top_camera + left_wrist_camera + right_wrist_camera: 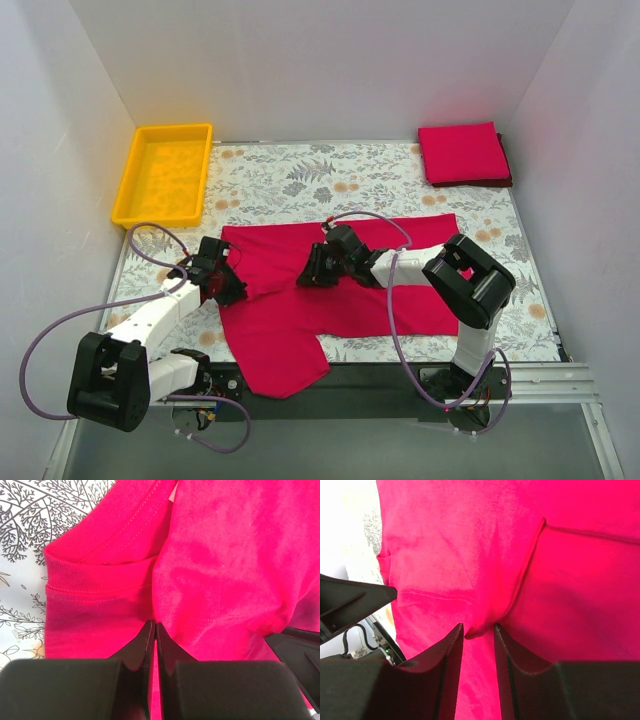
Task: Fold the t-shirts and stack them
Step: Fold the tshirt
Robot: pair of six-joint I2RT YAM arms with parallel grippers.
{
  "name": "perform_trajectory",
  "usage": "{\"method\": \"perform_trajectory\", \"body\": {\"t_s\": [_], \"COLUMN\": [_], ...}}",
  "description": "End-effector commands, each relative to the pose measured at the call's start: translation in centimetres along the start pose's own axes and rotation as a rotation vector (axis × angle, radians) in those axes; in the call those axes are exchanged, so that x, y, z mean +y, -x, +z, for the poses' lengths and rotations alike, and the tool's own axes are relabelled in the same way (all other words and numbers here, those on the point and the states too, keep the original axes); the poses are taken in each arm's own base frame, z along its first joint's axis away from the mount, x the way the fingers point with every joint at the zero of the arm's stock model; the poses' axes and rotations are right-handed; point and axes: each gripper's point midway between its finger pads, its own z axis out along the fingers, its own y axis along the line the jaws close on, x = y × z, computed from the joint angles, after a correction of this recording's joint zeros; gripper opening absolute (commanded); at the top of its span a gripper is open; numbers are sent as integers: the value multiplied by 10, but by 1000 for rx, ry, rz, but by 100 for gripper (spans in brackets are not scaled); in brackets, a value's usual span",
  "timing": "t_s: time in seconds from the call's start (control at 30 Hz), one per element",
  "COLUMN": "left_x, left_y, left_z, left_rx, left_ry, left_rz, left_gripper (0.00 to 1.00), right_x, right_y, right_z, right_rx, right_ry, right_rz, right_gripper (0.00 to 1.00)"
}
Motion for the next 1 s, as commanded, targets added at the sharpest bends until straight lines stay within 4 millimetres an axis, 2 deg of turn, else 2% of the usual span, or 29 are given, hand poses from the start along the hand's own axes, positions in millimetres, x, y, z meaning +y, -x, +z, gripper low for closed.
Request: {"method": "perform_trajectory", "body": {"t_s": [0.0, 0.07, 0.2, 0.33, 0.6, 0.97], "left_x": [-12, -13, -14, -14, -5, 4], "left_y": [14, 15, 22, 28, 31, 3], "left_z": [-12, -14, -20, -25, -26, -15], "left_rx": [-46, -50, -72, -89, -96, 21], "left_ry": [-36, -31, -18, 0, 61, 52], "left_rz": [3, 9, 16, 23, 37, 36], "left_gripper": [0, 0, 0, 0, 0, 0], "right_x": [16, 12, 10, 10, 4, 13], "right_y": [9, 8, 14, 21, 19, 10], "right_z": [3, 3, -5, -14, -22, -30], "right_rx": [-25, -28, -50, -57, 24, 112], "right_ry": [46, 35, 36, 49, 66, 79], "right_rz": [-7, -6, -26, -32, -39, -93], "right_gripper": [33, 27, 2, 1, 1, 5]}}
